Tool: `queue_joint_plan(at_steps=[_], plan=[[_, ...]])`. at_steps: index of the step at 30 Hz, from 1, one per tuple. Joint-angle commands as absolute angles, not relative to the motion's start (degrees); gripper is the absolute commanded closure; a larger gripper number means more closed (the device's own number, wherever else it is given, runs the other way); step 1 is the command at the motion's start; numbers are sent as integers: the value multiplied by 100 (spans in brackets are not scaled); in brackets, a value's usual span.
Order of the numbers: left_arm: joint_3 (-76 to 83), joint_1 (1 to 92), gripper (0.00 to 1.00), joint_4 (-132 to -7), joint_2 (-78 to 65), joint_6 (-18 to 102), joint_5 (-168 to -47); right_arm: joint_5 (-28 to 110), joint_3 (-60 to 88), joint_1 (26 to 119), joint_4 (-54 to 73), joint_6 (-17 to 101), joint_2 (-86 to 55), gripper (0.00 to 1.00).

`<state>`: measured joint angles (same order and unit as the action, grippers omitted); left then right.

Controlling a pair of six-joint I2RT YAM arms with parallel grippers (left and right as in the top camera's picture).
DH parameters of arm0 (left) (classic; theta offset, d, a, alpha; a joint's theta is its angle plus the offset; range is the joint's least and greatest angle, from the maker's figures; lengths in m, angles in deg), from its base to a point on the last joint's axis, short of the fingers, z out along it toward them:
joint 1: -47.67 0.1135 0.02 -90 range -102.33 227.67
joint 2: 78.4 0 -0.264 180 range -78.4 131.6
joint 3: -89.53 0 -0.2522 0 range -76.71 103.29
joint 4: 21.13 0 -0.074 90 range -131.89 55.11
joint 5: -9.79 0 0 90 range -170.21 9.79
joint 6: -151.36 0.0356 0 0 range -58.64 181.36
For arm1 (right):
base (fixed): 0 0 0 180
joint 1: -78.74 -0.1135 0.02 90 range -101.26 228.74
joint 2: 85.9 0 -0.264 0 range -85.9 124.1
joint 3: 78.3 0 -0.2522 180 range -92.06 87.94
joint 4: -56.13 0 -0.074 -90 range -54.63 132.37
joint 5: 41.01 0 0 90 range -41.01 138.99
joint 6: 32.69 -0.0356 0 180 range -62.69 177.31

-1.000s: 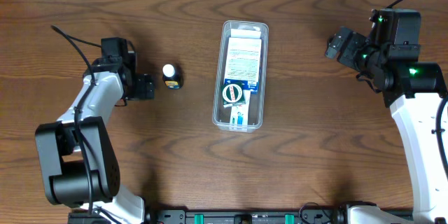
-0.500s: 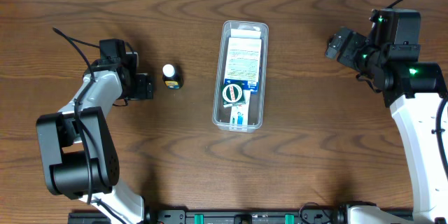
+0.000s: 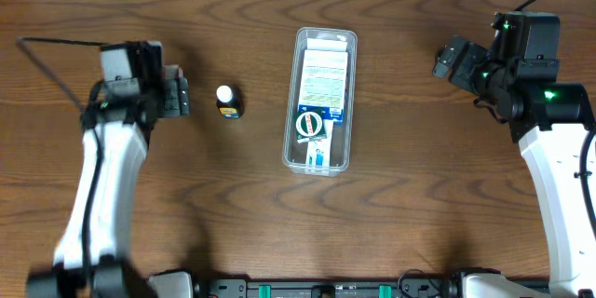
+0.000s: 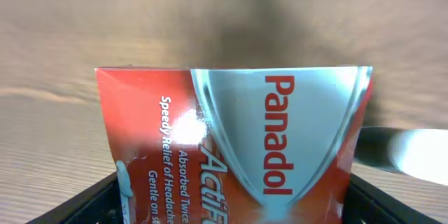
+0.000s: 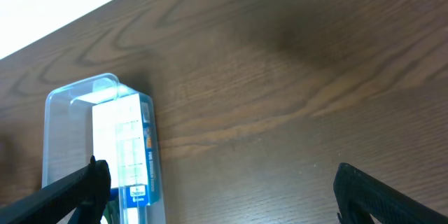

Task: Pack container
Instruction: 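Carry the Panadol box over the container and lower it inside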

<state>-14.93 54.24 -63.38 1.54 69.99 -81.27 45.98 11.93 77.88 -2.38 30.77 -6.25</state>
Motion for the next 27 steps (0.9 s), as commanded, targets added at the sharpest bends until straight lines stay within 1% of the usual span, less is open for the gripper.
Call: queue_joint_plan(at_steps=[1,2,3,4,8,11,16,21,27], plan=[[-1377,4965,16,-6432,-519,6811,-8131,4614,1165,7803,-230,3079,-611,1],[-1377,4774,17,-6441,-694,6789,-8129,4614,1165,7803,-225,3079,-611,1],[-1377,4492,20,-6439,-893,6763,-8113,4614,1165,7803,-227,3079,-611,1],[-1377,4267,21,-6415,-1015,6645,-8061,4616,1165,7803,-227,3079,-611,1],[-1377,3273,21,-6174,-1190,6081,-7742,4614,1165,7803,-227,3079,-611,1],[-1379,2490,21,-5888,-948,5882,-7427,4614,1165,7803,-227,3079,-611,1],[-1379,1607,21,-5084,-145,5801,-7305,4614,1165,7803,-227,3079,-611,1],[-1379,1203,20,-3835,895,5799,-7259,4614,1165,7803,-227,3079,-611,1],[-1377,1185,21,-2636,1970,5801,-6983,4614,1165,7803,-227,3079,-611,1]])
